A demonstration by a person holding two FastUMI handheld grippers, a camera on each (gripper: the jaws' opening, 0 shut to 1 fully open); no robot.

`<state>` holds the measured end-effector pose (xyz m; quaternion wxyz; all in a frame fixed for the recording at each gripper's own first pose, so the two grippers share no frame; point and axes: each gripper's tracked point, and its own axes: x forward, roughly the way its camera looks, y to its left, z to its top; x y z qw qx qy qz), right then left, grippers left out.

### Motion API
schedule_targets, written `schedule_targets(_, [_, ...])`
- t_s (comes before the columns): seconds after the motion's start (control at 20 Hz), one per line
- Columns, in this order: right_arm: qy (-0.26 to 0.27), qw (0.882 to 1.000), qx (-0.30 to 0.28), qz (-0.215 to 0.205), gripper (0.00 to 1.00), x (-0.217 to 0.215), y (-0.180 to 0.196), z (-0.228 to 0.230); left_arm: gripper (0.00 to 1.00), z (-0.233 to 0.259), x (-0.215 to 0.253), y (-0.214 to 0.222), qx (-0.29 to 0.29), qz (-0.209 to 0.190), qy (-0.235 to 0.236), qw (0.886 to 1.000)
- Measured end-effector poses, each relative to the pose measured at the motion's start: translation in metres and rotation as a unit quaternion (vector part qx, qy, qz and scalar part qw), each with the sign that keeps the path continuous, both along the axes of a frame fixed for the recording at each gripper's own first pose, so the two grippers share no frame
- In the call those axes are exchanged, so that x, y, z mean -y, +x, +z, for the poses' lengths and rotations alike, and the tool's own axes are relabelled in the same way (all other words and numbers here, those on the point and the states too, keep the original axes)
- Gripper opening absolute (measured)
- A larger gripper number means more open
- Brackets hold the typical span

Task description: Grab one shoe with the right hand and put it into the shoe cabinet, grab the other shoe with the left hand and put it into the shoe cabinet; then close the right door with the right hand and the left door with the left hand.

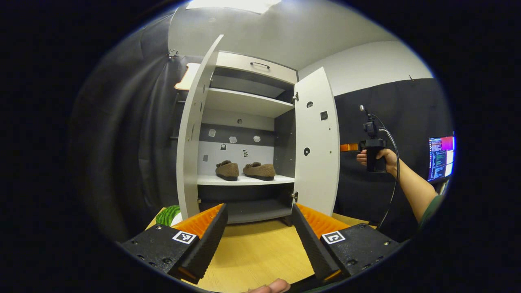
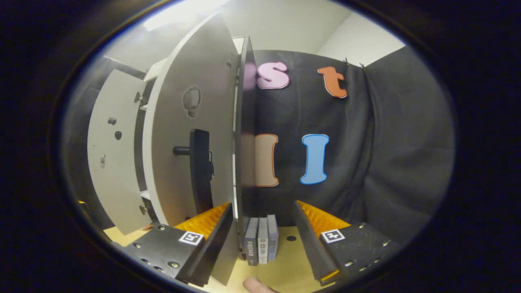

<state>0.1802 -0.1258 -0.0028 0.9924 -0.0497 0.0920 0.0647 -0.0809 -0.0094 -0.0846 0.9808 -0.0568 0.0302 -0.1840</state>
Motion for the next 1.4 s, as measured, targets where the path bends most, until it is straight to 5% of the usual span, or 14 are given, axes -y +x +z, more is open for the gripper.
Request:
schedule_targets(0.8, [0.004,1.0,0.025,0.017,0.87,-0.102,-0.006,-0.01,0.96,-0.011,-0.035,0.014,-0.021,0.043,-0.008,0.999])
schedule_targets(1.1, [0.064,0.997,0.006,0.051,0.88,-0.153,0.003,-0.023,0.96,-0.013,-0.046,0.017,-0.016,0.063,-0.001,0.998])
schedule_targets(1.4, [0.059,0.997,0.029,0.048,0.97,-0.157,-0.006,-0.022,0.96,-0.002,-0.077,0.014,-0.012,0.09,0.012,0.996])
